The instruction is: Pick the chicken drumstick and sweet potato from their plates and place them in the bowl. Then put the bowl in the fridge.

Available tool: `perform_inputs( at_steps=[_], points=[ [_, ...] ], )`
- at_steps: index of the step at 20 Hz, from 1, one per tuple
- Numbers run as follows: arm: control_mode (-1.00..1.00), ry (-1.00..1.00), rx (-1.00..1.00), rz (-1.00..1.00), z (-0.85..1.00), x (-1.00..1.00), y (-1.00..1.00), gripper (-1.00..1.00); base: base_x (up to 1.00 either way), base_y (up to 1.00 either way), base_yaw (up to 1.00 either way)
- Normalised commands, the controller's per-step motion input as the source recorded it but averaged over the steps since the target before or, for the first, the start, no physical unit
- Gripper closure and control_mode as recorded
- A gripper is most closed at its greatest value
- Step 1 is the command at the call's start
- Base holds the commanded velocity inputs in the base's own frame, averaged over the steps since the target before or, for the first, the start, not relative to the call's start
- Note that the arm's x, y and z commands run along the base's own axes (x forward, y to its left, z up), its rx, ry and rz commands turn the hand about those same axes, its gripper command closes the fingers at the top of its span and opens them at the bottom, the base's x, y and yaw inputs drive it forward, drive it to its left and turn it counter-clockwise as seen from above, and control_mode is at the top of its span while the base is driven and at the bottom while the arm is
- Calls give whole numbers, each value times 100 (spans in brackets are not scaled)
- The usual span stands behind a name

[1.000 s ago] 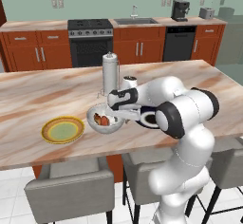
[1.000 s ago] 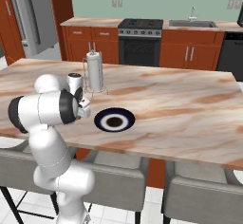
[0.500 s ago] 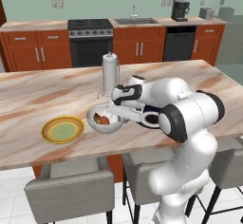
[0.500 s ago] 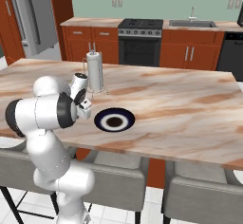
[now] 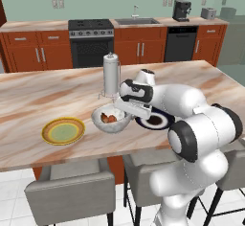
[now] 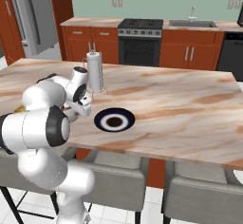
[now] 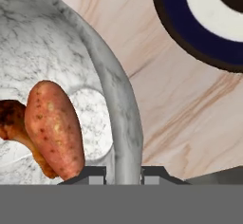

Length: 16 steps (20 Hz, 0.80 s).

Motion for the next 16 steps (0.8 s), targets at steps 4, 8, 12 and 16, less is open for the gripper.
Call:
perform_inputs(
  at_steps=[4,8,12,16],
  points=[
    [-100,0,0,-10,51,-39,-33,100,0,0,0],
    [-100,0,0,-12,46,-41,-36,100,0,0,0],
    [-100,0,0,-11,43,-41,-38,100,0,0,0],
    [-100,0,0,-21,35,-50,-35,100,0,0,0]
  ],
)
